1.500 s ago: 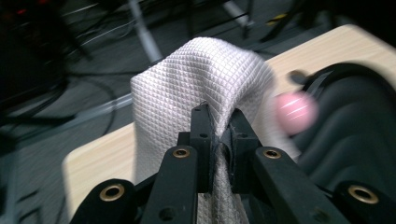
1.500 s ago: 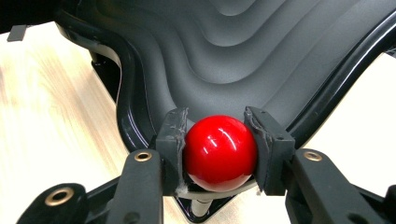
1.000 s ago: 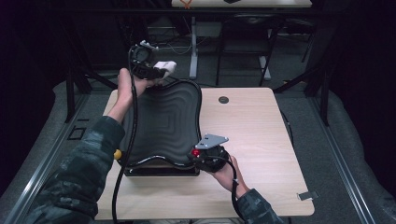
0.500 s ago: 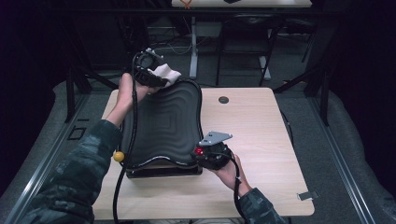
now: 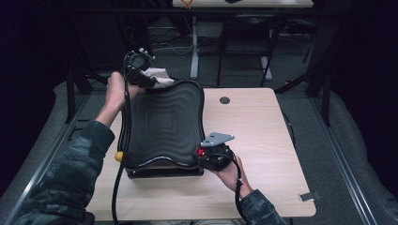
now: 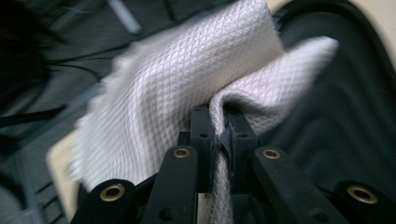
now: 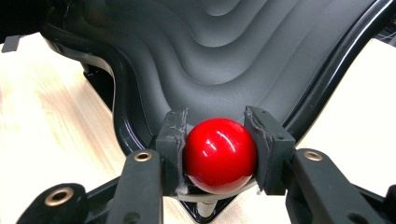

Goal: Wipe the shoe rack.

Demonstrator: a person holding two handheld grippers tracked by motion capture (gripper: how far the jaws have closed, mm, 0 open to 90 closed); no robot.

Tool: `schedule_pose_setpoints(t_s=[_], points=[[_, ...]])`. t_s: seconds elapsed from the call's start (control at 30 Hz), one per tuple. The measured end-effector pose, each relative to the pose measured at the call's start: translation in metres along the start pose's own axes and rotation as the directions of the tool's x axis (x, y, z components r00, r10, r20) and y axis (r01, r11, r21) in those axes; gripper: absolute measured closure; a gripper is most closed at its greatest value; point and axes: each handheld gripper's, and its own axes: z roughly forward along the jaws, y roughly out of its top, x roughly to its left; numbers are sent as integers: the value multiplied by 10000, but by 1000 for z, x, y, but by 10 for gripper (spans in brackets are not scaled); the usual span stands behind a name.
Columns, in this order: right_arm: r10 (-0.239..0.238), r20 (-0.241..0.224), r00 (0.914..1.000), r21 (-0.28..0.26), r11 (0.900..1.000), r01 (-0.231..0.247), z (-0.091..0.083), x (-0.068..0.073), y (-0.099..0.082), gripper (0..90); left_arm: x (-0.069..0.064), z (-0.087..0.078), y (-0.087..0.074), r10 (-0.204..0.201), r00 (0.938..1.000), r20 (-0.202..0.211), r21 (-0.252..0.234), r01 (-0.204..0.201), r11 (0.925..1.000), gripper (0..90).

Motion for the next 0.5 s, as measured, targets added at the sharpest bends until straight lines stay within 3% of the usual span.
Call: schedule_pose_setpoints(t_s=[0.17, 0.2, 0.27, 0.5], points=[[34, 56, 10000, -55, 10000, -34, 0, 1, 0, 597, 8, 4, 0, -499, 9985, -210, -451, 489, 9978, 833], [13, 68, 10000, -53, 10000, -12, 1, 1, 0, 597, 8, 4, 3, -751, 9971, -148, -856, 735, 9936, 832], [-5, 112, 9999, -42, 10000, 6, 1, 1, 0, 597, 6, 5, 5, -839, 9965, 59, -1037, 841, 9911, 833], [-107, -197, 9997, -160, 9998, 104, 4, 2, 0, 598, -8, 5, 12, -559, 9980, 282, -1087, 586, 9923, 833]])
